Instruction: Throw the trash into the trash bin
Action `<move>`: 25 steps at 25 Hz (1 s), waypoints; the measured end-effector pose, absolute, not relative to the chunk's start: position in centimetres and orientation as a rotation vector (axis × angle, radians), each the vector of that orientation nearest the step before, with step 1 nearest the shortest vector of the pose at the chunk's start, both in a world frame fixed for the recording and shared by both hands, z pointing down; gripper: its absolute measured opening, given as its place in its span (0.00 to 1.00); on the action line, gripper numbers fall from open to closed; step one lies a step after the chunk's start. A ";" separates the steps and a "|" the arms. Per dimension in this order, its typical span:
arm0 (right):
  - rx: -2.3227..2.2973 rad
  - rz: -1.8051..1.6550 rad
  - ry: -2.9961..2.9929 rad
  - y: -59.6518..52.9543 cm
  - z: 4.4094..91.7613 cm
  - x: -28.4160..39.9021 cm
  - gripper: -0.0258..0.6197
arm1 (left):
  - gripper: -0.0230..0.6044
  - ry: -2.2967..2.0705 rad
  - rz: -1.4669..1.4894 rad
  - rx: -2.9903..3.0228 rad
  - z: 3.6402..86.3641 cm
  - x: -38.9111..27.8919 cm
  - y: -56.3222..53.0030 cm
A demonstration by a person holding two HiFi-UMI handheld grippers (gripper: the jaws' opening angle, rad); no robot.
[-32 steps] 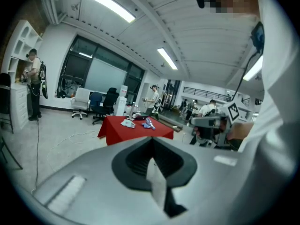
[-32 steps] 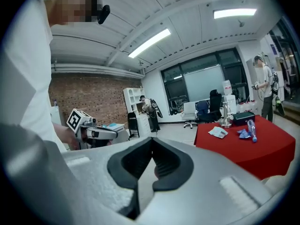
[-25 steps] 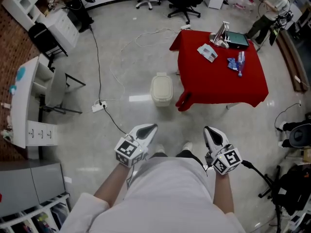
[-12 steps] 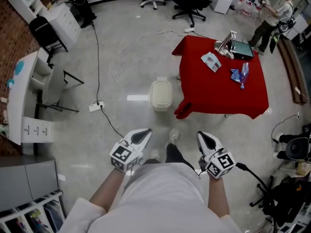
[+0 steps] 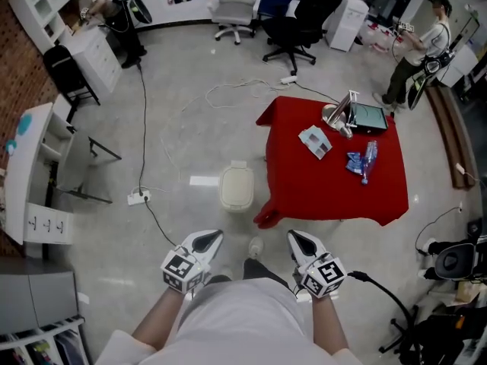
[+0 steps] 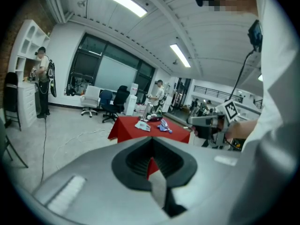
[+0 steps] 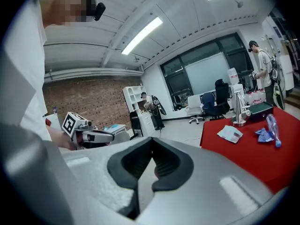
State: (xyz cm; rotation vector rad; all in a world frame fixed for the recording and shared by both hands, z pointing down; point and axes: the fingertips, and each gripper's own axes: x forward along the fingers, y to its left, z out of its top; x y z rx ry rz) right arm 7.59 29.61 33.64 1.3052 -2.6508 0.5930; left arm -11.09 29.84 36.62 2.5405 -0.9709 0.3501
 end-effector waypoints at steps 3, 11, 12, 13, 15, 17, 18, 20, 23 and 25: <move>1.260 0.569 -2.656 27.1 33.8 9.0 0.04 | 0.04 -0.992 0.354 2.537 36.5 -9.5 27.3; 1.154 0.558 -2.661 21.4 35.0 11.6 0.04 | 0.04 -1.051 0.359 2.540 36.9 -7.0 21.3; 1.145 0.556 -2.658 20.7 35.4 11.8 0.04 | 0.04 -1.054 0.363 2.537 37.1 -6.7 20.5; 1.137 0.554 -2.654 20.1 35.8 12.0 0.04 | 0.04 -1.055 0.370 2.533 37.5 -6.5 19.8; 1.135 0.561 -2.644 19.2 36.8 12.2 0.04 | 0.04 -1.051 0.393 2.523 38.4 -6.3 18.7; 1.146 0.592 -2.634 18.8 37.4 11.8 0.04 | 0.04 -1.038 0.418 2.515 38.9 -6.6 17.9; 1.155 0.608 -2.629 18.5 37.8 11.5 0.04 | 0.04 -1.030 0.430 2.514 39.2 -6.9 17.5; 1.174 0.629 -2.612 17.9 38.7 10.9 0.04 | 0.04 -1.018 0.450 2.519 40.0 -7.4 16.6; 1.211 0.656 -2.575 17.2 40.4 9.8 0.04 | 0.04 -1.000 0.484 2.518 41.5 -8.4 15.4; 1.244 0.676 -2.554 16.8 41.5 9.0 0.04 | 0.04 -0.986 0.515 2.521 42.8 -9.2 14.7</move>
